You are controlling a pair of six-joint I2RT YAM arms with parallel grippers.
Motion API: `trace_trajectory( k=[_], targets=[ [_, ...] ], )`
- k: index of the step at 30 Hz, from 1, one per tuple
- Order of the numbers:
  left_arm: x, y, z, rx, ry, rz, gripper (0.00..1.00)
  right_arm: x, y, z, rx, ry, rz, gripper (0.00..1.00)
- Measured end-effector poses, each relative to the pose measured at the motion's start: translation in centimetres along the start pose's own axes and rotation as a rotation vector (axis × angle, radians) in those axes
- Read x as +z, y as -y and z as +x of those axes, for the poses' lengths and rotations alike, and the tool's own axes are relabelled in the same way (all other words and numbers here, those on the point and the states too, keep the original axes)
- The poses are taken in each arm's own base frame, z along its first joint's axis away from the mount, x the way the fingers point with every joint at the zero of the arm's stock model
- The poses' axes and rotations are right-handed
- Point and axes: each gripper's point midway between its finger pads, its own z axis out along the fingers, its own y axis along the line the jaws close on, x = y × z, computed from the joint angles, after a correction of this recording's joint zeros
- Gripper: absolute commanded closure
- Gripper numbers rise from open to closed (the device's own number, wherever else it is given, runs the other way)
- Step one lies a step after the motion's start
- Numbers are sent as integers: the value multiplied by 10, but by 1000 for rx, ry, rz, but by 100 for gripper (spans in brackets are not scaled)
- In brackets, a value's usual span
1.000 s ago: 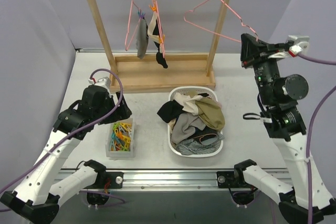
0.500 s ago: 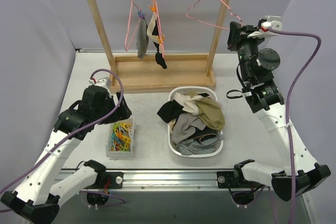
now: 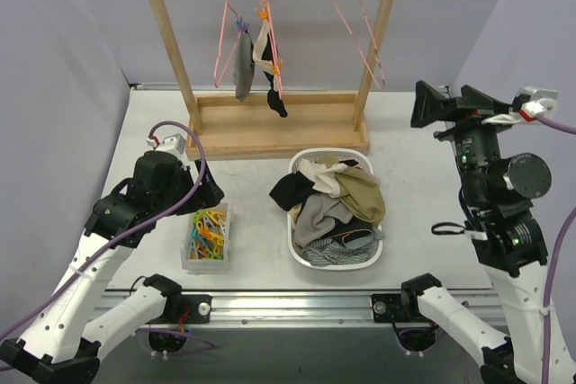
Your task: Remove the underwear clipped to the hanger
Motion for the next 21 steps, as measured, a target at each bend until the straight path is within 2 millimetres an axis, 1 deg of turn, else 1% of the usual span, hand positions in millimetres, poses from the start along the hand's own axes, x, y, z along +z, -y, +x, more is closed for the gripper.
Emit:
trace_trajectory(
  k=[2, 3, 5, 6, 8, 9, 11, 14, 15, 16, 17, 21],
  targets=[
    [0, 0, 0, 0, -2, 2, 9, -17, 5, 3, 7, -27, 9, 0],
    [0, 1, 0, 0, -1, 3, 9, -25, 9, 10, 8, -50, 15, 0],
    [0, 1, 0, -1, -1, 4, 9, -36, 15, 39, 8, -133, 27, 0],
    [1, 1, 0, -1, -2, 5, 9, -40, 18, 58, 4, -188, 34, 0],
    [2, 3, 0, 0, -7, 10, 9, -45, 22, 107, -9, -323, 40, 0],
    [4, 4, 0, 0, -11, 12, 9, -48, 25, 142, -21, -422, 46, 0],
    [7, 6, 0, 0, -18, 16, 9, -52, 29, 201, -48, -595, 59, 0],
    [9, 9, -1, -1, -20, 28, 10, -67, 34, 277, -105, -828, 76, 0],
    [10, 9, -1, -1, -18, 32, 10, -73, 36, 296, -123, -891, 80, 0],
    [10, 10, -1, -1, -17, 36, 10, -79, 36, 311, -136, -945, 80, 0],
    [10, 10, -1, -1, -18, 37, 10, -83, 36, 320, -143, -983, 76, 0],
    [11, 9, 2, -1, -21, 40, 10, -87, 25, 338, -143, -1040, 32, 0]
  ],
)
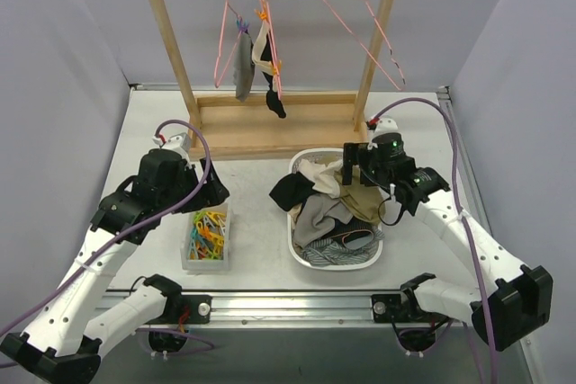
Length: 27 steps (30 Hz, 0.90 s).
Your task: Remove the underwear clipped to the hanger
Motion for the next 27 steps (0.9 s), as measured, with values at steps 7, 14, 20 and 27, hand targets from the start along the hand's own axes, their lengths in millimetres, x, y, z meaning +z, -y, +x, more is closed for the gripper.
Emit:
trace_trajectory(
  k=[7, 14, 20, 27],
  targets=[
    [2, -2, 4, 0, -8, -2, 10, 27, -22, 18, -15, -80, -56, 65],
    [1, -3, 5, 1, -3, 2, 10, 7, -33, 7, 13, -34, -115, 100],
    [0, -3, 4, 0, 1, 3, 10, -75, -73, -53, 30, 174, -374, 100],
    [1, -3, 4, 0, -2, 2, 10, -84, -118, 9, -34, 29, -549, 100]
  ],
)
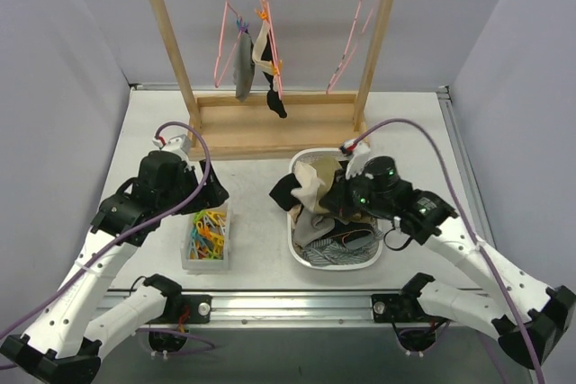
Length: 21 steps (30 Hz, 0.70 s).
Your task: Remove the underwear clipped to the hanger
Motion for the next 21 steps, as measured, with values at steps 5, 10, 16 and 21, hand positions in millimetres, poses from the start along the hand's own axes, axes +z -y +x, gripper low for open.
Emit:
trace_trajectory(
  k=[5, 10, 16, 21],
  targets=[
    [2, 0, 0, 1, -8, -5, 10, 23, 3, 98, 25, -290, 38, 36],
    [4, 1, -1, 1, -12, -8, 10, 11, 7, 78, 14, -230, 132, 17],
    [0, 6, -8, 1, 7, 4, 10, -22, -15, -49, -23, 108, 185, 15],
    [-1, 7, -11, 1, 13, 8, 10, -34, -37, -135, -87, 287, 197, 18]
  ],
)
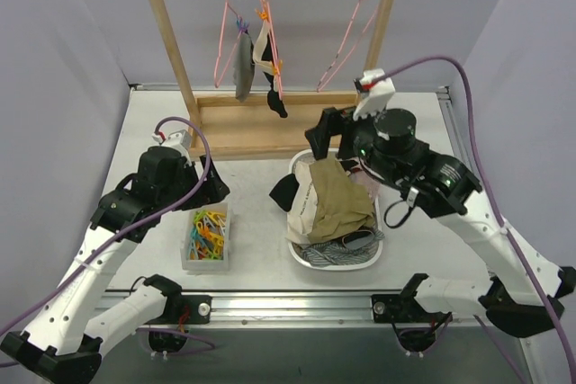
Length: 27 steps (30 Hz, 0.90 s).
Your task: Remove the underwear clipped to the hanger
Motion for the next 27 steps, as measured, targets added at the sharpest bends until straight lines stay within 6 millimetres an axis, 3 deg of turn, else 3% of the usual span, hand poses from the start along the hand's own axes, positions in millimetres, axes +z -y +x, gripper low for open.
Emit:
trace_trajectory(
  k=[2, 5, 9, 14, 19, 27],
  targets=[
    [0, 0, 0, 0, 1, 0, 10, 12, -7, -29, -24, 48, 10, 18],
    [0, -1, -1, 1, 4, -3, 10, 48, -19, -59, -70, 79, 41, 18],
    [-3, -1, -2, 3, 15, 0, 10, 95, -29, -76, -114, 86, 84, 19],
    [-10, -1, -6, 8, 44, 8, 9, 133, -27, -89, -132, 93, 165, 21],
    [-17, -1, -11, 14, 77, 17, 8, 159, -16, -85, -136, 61, 213, 27],
    [-22, -3, -14, 14, 101, 15, 7, 190, 2, -52, -136, -51, 241, 44]
  ],
)
